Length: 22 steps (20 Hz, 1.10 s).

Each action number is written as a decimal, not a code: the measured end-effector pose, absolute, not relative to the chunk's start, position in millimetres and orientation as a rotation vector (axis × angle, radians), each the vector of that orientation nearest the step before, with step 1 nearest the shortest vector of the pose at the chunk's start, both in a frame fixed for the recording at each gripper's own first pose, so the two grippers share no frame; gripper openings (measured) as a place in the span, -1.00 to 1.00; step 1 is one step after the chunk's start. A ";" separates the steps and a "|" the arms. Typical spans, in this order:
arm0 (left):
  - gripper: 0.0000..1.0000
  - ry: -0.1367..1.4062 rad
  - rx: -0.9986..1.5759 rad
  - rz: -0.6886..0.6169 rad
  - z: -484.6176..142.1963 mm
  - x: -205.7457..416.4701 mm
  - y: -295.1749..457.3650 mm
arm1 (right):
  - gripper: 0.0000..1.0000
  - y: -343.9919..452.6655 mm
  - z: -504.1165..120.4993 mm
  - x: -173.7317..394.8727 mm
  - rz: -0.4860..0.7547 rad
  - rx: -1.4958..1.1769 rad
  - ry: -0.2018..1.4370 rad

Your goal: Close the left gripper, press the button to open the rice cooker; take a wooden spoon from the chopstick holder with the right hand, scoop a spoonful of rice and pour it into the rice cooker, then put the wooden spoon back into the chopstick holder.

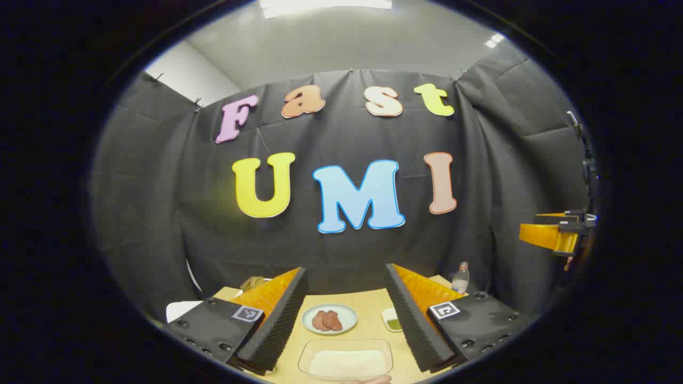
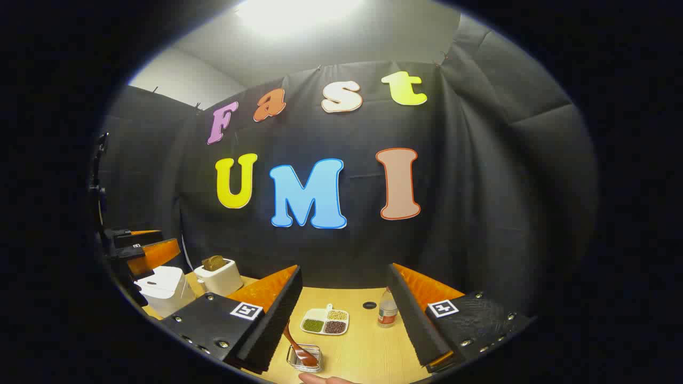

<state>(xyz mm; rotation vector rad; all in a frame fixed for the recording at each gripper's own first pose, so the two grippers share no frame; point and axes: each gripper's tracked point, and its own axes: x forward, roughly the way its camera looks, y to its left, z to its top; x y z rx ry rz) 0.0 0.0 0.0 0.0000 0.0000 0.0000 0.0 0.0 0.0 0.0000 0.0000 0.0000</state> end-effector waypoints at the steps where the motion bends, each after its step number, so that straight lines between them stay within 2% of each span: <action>1: 0.94 -0.004 0.004 0.008 1.6 -0.2 3.3 | 0.94 3.5 -1.4 -0.6 0.011 0.002 0.004; 11: 1.00 0.018 -0.002 0.019 -11.5 -0.3 13.6 | 0.94 10.4 -5.2 -3.6 0.029 -0.014 0.018; 13: 0.83 0.023 -0.012 0.016 -12.5 1.5 13.8 | 0.94 9.8 -7.1 -3.6 0.029 -0.013 0.022; 22: 1.00 0.032 -0.008 0.015 -30.3 2.6 24.3 | 0.94 2.5 -24.6 -3.2 0.034 -0.018 0.033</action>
